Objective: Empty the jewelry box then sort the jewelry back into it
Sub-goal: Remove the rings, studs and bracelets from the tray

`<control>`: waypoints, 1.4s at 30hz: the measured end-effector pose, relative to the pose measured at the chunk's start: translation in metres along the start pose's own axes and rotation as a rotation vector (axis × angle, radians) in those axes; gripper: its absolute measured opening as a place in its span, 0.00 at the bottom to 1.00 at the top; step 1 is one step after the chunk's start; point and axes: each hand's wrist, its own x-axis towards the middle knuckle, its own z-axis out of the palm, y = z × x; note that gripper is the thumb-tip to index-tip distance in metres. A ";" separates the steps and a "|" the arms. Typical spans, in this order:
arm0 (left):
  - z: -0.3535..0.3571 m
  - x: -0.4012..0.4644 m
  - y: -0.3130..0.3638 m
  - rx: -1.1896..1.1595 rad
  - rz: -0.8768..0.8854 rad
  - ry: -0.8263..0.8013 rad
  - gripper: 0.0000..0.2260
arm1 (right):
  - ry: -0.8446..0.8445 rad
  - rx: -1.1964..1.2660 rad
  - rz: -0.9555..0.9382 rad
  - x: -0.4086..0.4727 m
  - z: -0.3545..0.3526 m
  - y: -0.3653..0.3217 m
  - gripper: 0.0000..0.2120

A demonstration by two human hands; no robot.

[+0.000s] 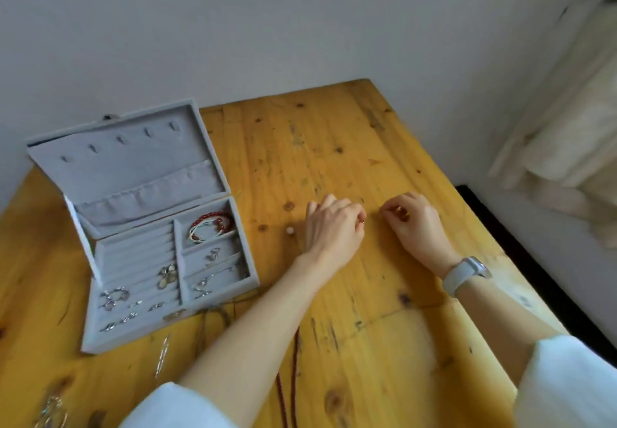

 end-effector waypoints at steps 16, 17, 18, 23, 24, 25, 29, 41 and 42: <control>0.012 0.008 0.003 0.062 -0.025 0.034 0.16 | -0.013 0.028 -0.044 -0.005 -0.006 0.007 0.09; 0.007 0.002 0.000 0.040 -0.018 0.067 0.16 | -0.008 0.030 -0.040 -0.007 -0.007 0.004 0.09; 0.001 -0.005 -0.004 0.021 -0.006 0.113 0.14 | 0.004 0.026 -0.040 -0.009 -0.008 0.000 0.09; -0.032 -0.048 -0.044 0.002 -0.064 0.261 0.11 | 0.027 0.041 -0.134 -0.015 0.005 -0.047 0.09; -0.039 -0.058 -0.055 -0.002 -0.094 0.277 0.10 | 0.019 0.056 -0.170 -0.016 0.010 -0.060 0.09; -0.046 -0.069 -0.066 -0.003 -0.121 0.300 0.10 | 0.010 0.071 -0.210 -0.017 0.015 -0.074 0.08; -0.073 -0.116 -0.107 0.011 -0.234 0.375 0.10 | -0.055 0.113 -0.328 -0.026 0.042 -0.129 0.07; -0.114 -0.206 -0.203 0.024 -0.658 0.403 0.11 | -0.341 0.079 -0.511 -0.040 0.135 -0.246 0.08; -0.114 -0.204 -0.204 0.024 -0.659 0.384 0.12 | -0.352 0.058 -0.518 -0.041 0.142 -0.254 0.09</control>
